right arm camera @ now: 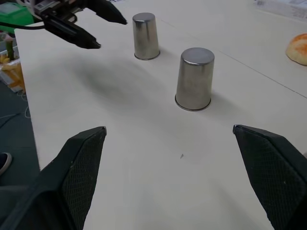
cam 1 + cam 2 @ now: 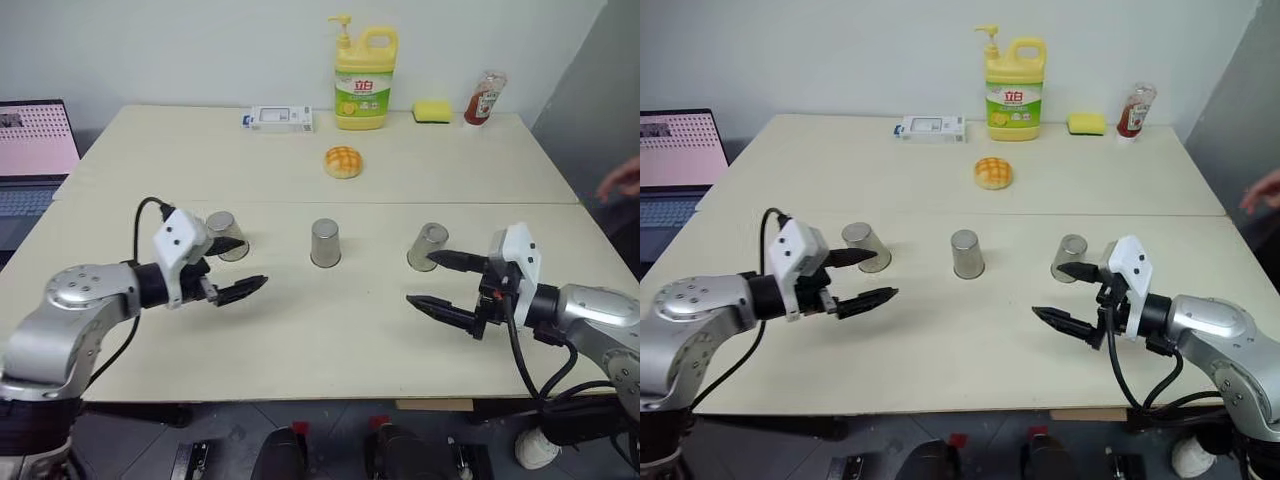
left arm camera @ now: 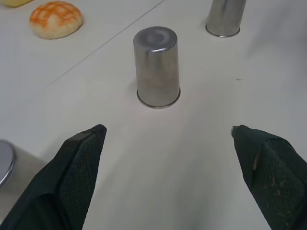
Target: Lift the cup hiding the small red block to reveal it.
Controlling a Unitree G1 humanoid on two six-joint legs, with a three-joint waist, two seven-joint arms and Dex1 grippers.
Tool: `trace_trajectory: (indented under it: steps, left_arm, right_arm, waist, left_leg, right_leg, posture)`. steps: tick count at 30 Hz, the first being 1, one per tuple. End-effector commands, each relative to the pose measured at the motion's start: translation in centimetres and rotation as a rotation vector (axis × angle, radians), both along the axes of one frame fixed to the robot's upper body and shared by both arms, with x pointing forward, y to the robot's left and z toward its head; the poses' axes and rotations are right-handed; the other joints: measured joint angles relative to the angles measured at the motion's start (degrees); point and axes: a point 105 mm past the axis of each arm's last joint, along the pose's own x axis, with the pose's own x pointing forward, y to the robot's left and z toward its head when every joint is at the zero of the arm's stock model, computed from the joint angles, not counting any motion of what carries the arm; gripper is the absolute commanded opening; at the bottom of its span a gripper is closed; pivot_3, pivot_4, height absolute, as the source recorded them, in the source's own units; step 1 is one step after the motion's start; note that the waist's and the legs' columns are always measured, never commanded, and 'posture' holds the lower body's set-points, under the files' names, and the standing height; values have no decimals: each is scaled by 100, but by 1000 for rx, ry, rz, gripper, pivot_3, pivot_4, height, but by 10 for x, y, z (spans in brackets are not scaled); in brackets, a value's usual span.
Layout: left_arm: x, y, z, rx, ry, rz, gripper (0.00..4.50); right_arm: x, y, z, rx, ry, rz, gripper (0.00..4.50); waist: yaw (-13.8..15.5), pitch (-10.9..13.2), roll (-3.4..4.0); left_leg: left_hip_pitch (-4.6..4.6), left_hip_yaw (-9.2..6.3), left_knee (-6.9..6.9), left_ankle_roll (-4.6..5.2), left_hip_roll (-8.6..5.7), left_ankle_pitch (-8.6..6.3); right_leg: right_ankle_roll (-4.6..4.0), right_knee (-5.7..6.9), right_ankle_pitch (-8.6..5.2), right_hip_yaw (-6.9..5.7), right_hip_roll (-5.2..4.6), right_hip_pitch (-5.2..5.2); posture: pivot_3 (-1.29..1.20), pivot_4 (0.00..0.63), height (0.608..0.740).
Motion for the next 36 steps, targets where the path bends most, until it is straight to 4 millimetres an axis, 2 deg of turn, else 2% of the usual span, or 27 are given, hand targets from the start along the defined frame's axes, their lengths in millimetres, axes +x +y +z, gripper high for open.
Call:
trace_trajectory:
  steps: [1, 9, 13, 18, 23, 26, 31, 36]
  left_arm:
    - [13, -16, 0, 8, -33, -17, 4451]
    - [48, -66, -11, -28, -43, -69, 4451]
    - [71, -84, -19, -17, -55, -64, 4451]
    - [89, -96, -24, -13, -55, -47, 4451]
    - [96, -98, -29, -12, -35, -43, 4451]
    - [97, -100, -27, -34, -28, -49, 3929]
    - [94, -107, -17, -72, -41, -83, 2787]
    - [91, -104, -2, -74, -101, -67, 2732]
  right_arm:
    - [-5, 5, 10, 1, -43, 14, 4500]
    - [-6, 8, 10, 6, -44, 10, 4500]
    - [-7, 8, 9, 6, -42, 4, 4500]
    - [-9, 9, 8, 9, -41, -7, 4500]
    - [-12, 7, 6, 8, -39, -23, 4500]
    - [-13, 6, 5, 11, -38, -28, 4500]
    - [-13, 6, 4, 11, -37, -31, 4500]
    - [-13, 6, 3, 10, -38, -28, 4500]
  waist:
    - [0, 0, 0]
    - [15, 0, 0]
    - [23, 0, 0]
    - [20, 0, -1]
    - [12, 0, -1]
    - [14, 0, -1]
    - [19, 0, -1]
    - [16, 0, -1]
  left_leg:
    - [1, 1, 0, 0, -1, 0]
    - [-5, -2, 5, 0, -5, 0]
    - [-6, -1, 7, 0, -6, 1]
    - [-8, 0, 7, -1, -6, 1]
    - [-10, 1, 6, -5, -6, 3]
    - [-10, 2, 6, -8, -7, 5]
    - [-10, 1, 7, -10, -7, 7]
    - [-10, 0, 7, -13, -6, 8]
  right_leg:
    - [0, -1, 0, 1, 0, 0]
    - [0, -1, 0, 0, 7, 0]
    - [0, -1, 0, 1, 9, 1]
    - [0, -2, 0, 3, 12, -1]
    - [1, -8, 0, 4, 13, -1]
    - [1, -8, 0, 3, 13, -1]
    - [1, -7, 0, 2, 13, 0]
    - [1, -7, 0, 1, 13, 0]
  posture:
    - [0, 150, 740]
    - [0, 150, 740]
    - [0, 150, 740]
    - [0, 150, 740]
    - [0, 150, 740]
    - [0, 150, 740]
    - [0, 150, 740]
    - [0, 150, 740]
